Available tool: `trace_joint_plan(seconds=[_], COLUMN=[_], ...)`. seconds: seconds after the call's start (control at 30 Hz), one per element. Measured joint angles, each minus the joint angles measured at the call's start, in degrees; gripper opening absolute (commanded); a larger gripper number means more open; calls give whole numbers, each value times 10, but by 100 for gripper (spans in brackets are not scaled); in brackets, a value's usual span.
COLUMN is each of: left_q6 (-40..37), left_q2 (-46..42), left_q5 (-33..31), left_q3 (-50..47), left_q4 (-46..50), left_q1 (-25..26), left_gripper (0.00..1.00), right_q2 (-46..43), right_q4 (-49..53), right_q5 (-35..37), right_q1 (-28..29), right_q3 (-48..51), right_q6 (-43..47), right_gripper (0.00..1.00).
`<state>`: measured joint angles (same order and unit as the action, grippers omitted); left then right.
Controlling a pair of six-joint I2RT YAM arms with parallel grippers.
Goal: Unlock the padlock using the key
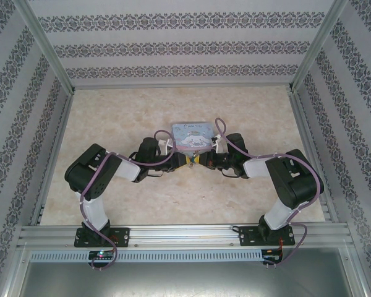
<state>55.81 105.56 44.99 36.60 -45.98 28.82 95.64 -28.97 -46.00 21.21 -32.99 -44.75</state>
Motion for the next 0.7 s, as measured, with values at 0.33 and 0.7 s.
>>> trace_joint_plan(seconds=[0.33,0.7], left_q6=[19,45], left_q2=[-38,0], left_q5=[-91,-95], left_q3=[-80,-64], left_q4=[-29,-87], left_q1=[9,30], left_gripper=[48,44], right_q2=[0,2], right_q4=[-3,-11], right_q5=[0,0], right_q1=[0,0], right_q3=[0,0], right_q6=[-7,-18], right_gripper=[0,0])
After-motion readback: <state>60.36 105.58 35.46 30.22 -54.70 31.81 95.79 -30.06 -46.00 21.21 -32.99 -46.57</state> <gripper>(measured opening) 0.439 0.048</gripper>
